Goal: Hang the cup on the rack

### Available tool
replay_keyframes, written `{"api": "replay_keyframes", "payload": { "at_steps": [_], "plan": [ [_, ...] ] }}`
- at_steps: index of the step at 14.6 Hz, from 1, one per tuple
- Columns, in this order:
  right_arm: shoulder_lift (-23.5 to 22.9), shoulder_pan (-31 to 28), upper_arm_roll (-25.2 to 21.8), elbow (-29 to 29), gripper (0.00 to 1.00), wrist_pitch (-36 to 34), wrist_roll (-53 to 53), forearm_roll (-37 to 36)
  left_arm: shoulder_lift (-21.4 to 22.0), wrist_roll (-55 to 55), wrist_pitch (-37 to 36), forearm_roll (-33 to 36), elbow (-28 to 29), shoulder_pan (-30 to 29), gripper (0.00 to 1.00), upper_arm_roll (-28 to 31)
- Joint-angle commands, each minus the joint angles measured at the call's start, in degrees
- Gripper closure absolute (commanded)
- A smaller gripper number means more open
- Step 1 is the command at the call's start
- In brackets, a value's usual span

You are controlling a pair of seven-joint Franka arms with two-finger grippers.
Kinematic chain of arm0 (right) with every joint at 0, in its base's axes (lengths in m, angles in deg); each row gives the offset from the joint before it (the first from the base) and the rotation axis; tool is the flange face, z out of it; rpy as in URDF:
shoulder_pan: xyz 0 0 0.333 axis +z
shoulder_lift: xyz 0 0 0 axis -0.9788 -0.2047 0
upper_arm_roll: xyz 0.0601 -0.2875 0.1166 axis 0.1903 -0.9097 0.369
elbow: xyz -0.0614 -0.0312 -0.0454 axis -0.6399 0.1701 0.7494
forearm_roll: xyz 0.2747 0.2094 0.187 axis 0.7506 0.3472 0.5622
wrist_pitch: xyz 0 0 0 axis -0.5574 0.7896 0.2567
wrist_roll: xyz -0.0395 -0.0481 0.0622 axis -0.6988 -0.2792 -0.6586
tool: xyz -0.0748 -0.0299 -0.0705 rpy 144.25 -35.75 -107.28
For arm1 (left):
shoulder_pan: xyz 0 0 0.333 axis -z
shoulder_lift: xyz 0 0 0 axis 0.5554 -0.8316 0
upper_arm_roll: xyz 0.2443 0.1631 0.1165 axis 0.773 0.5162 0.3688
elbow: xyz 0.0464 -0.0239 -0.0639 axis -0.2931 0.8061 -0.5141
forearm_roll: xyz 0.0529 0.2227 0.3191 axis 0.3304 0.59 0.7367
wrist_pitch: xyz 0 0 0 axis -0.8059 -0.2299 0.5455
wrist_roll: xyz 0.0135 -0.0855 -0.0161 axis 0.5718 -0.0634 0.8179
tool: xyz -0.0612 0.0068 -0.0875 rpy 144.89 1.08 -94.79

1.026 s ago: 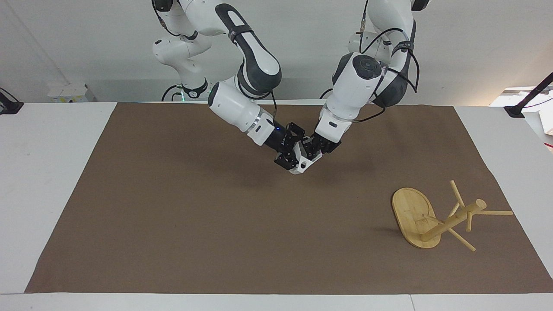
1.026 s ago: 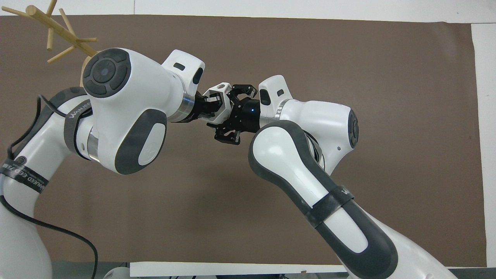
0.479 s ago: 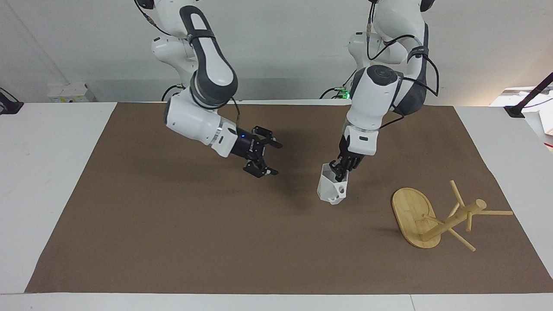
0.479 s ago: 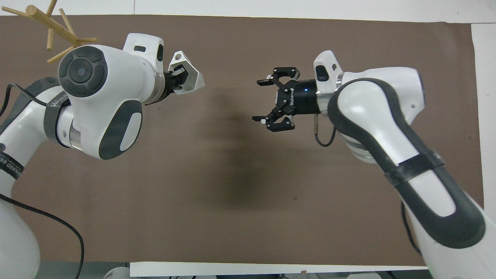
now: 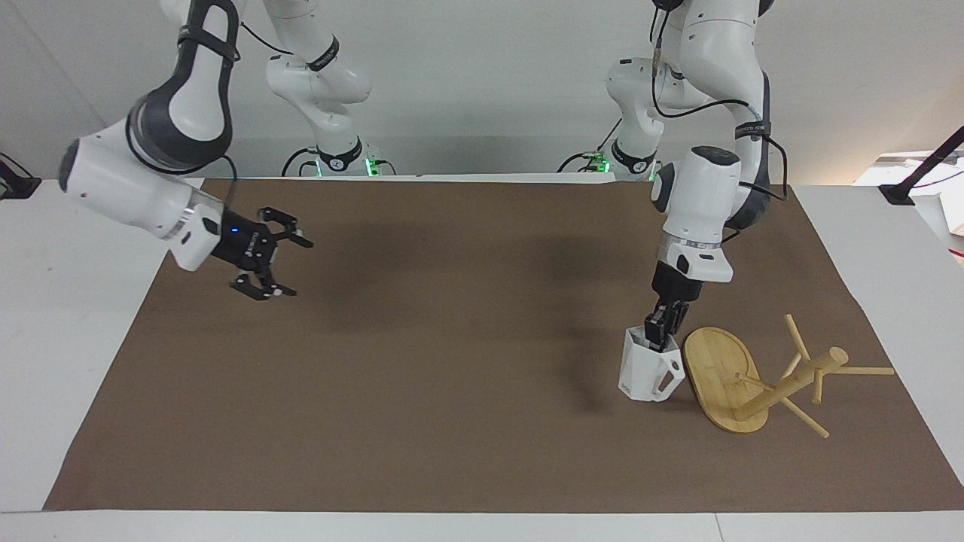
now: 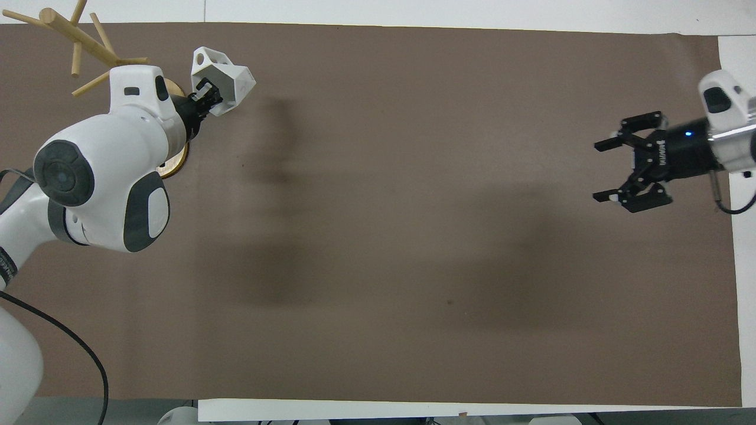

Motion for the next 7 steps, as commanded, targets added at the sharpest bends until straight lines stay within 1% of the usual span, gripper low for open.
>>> {"api": "replay_keyframes", "payload": {
  "at_steps": [1,3,5,6,7],
  "plan": [
    [0.0,-2.8,1.0,4.1,0.00,-3.7,10.4,-8.9,3.1,0.5,6.6,1.3,5.6,-3.2,1.00,-0.5],
    [1.4,-2.8,1.1,8.3,0.00,-6.0,20.9,-15.8,2.9,-0.7,6.9,1.3,5.5,-4.8,1.00,-0.6],
    [1.6,-2.3,1.1,14.0,0.00,-10.9,33.3,-17.7,2.6,-3.0,6.5,1.3,5.1,-6.2,1.00,-0.6],
    [1.6,-1.7,1.3,16.6,0.00,-13.2,40.7,-19.9,2.3,-4.7,6.4,1.3,5.0,-6.8,1.00,-0.6],
    [1.7,-0.8,2.1,19.5,0.00,-14.8,48.8,-23.6,2.0,-6.2,6.4,1.3,5.0,-6.8,1.00,-0.6]
  ]
}}
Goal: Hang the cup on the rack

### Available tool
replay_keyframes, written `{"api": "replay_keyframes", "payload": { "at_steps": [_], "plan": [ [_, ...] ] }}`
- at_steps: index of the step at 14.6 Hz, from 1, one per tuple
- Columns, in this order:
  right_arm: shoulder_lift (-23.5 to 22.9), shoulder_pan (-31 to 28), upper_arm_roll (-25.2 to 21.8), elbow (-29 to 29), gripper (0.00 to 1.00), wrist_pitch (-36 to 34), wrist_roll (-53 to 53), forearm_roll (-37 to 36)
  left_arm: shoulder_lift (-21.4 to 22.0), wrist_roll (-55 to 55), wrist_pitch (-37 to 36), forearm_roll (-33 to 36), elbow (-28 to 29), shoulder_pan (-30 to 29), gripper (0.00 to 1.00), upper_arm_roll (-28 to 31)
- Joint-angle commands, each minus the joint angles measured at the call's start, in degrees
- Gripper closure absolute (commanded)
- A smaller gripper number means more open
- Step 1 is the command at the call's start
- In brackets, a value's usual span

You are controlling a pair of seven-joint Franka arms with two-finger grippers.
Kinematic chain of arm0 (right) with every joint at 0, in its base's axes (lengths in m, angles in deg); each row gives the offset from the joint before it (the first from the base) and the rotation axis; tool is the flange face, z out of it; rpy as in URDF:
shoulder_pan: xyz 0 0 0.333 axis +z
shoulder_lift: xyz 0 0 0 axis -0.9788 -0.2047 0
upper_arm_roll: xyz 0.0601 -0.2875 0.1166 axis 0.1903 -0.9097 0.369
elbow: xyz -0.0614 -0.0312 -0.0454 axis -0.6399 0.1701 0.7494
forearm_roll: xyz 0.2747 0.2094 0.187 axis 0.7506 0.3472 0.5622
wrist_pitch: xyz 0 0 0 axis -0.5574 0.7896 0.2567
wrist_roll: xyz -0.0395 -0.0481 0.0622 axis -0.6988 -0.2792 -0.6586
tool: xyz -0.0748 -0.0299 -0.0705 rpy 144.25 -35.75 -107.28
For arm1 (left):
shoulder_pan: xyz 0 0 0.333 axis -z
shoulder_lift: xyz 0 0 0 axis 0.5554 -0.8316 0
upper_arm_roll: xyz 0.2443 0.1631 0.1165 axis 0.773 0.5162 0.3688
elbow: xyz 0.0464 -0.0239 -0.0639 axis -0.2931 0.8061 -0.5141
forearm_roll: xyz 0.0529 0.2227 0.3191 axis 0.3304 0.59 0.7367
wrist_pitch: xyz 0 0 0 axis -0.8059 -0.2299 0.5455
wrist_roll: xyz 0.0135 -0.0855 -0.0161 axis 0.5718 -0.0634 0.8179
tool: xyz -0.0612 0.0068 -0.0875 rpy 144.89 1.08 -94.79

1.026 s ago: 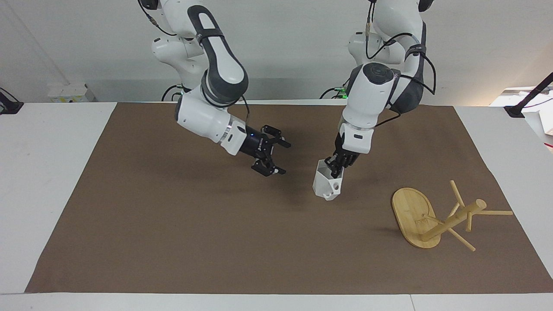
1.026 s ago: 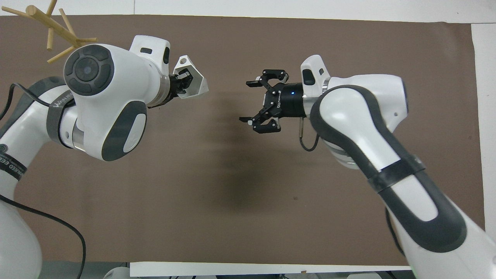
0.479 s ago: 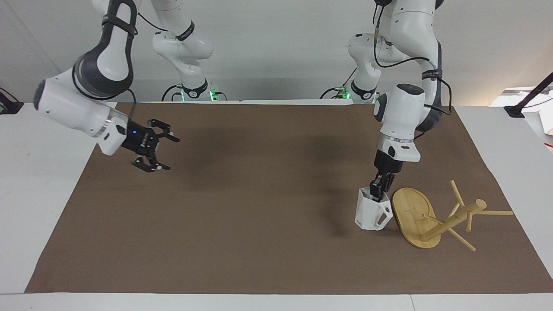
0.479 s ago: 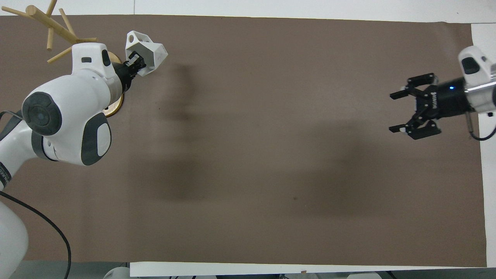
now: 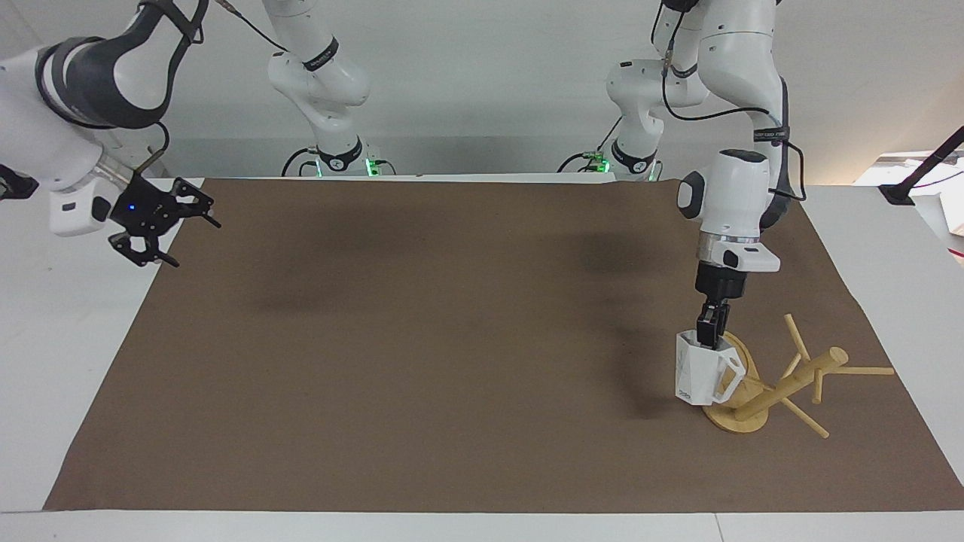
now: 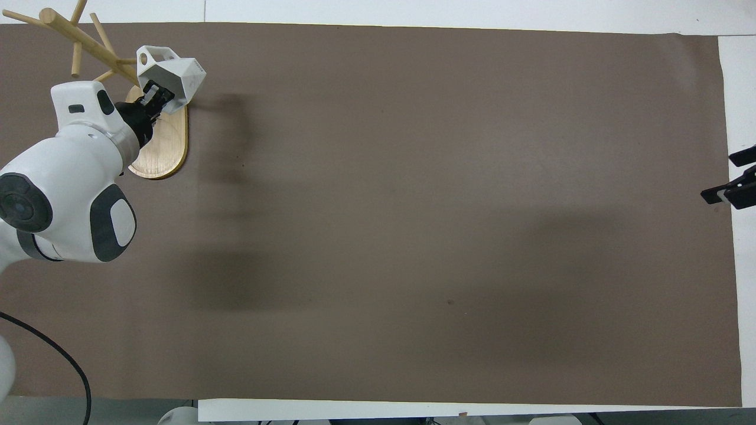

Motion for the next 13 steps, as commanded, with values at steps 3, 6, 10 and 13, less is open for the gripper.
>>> {"api": "replay_keyframes", "payload": {
  "at_steps": [3,6,10,13],
  "plan": [
    [-1.1,6.7,1.2,12.3,0.00,-9.2,24.6,-10.3,0.6,-2.7,0.4,0.9,1.5,-2.5,1.00,-0.5],
    [-0.9,13.7,-3.7,15.0,0.00,-15.1,27.5,-10.9,0.7,-2.3,-2.2,0.8,1.5,-3.9,0.89,-0.7],
    [0.4,18.6,-8.1,12.4,0.00,-13.2,33.6,-10.6,1.7,2.1,-7.7,0.3,2.0,-4.1,0.00,-0.5],
    [0.3,18.5,-8.0,12.2,0.00,-13.5,33.8,-10.3,4.0,1.9,-20.9,0.3,1.8,-5.2,0.00,-0.5]
  ]
}}
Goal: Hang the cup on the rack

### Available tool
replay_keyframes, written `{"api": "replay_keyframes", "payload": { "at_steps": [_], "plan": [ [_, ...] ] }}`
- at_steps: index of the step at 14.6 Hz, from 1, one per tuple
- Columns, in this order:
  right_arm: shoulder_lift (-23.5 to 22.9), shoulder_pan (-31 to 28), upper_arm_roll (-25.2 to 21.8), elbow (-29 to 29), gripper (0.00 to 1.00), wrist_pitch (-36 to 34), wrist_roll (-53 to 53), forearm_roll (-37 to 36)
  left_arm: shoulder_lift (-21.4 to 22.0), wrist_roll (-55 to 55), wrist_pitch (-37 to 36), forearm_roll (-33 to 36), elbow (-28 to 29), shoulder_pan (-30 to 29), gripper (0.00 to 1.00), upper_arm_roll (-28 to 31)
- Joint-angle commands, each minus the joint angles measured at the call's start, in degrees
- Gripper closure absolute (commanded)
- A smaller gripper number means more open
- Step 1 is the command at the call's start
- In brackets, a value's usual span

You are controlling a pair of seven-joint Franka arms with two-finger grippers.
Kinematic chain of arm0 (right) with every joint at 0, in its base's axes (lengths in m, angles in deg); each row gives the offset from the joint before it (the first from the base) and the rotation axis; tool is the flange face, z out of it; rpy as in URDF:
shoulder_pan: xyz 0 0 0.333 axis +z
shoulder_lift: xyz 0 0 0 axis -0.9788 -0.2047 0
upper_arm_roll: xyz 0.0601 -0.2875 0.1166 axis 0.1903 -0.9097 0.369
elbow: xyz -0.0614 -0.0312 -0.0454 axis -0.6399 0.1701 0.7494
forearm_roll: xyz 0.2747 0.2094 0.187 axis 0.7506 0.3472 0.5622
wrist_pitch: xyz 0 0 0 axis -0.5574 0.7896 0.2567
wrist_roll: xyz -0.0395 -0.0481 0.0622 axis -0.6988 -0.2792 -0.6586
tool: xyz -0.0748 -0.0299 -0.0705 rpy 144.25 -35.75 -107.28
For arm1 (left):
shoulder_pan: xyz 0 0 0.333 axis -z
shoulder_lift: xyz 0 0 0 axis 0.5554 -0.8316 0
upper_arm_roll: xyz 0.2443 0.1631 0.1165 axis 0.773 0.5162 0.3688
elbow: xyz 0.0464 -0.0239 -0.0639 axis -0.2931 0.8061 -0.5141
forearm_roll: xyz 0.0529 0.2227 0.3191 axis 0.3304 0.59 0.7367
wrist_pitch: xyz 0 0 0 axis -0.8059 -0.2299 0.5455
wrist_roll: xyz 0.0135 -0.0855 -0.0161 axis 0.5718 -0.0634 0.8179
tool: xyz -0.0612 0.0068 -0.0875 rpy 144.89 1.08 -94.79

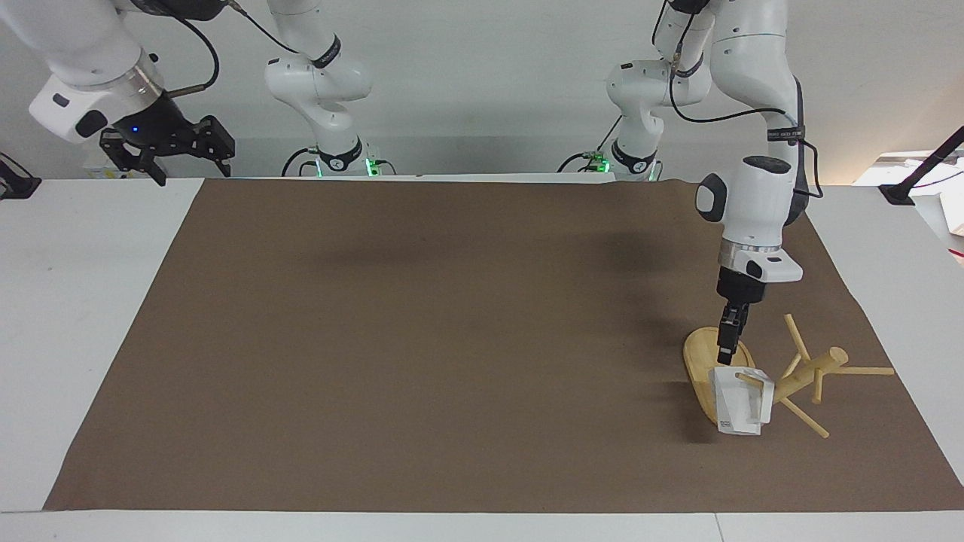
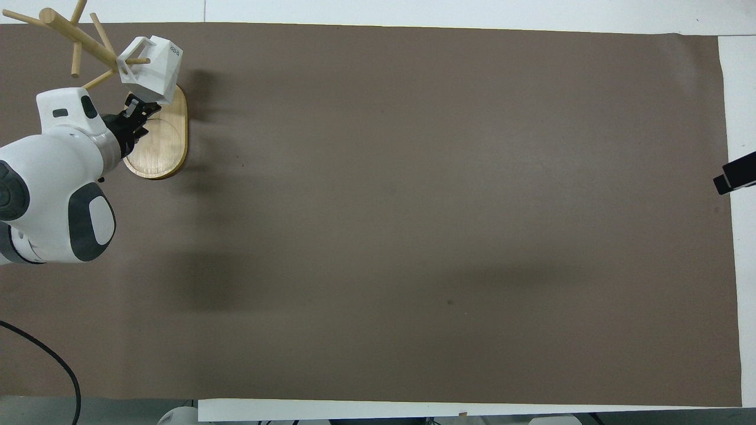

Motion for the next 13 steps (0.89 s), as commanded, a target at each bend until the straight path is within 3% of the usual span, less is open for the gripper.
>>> {"api": "replay_keyframes", "payload": {
  "at_steps": [1,3,7,10,13],
  "plan": [
    [0.2,0.6,-0.3,-0.7,0.00,-0.3,1.3,-0.3,4.5,-0.1,-16.9,0.8,0.7,-1.5,0.00,-0.3],
    [1.6,1.0,0.0,-2.3,0.00,-0.5,4.2,-0.3,6.4,-12.0,-33.1,1.0,-3.3,-2.2,0.00,-0.2],
    [1.9,1.0,0.4,-2.8,0.00,0.1,5.7,-0.3,11.5,-33.6,-49.7,1.0,-10.6,-5.8,0.00,-0.2],
    [1.9,1.0,0.4,-2.8,0.00,-0.4,5.8,-0.3,11.2,-44.1,-68.0,0.8,-25.5,-7.1,0.00,-0.2],
    [1.9,0.9,0.4,-2.8,0.00,0.0,5.8,-0.3,8.3,-50.5,-80.3,0.2,-38.6,-6.6,0.00,-0.4]
  ]
}}
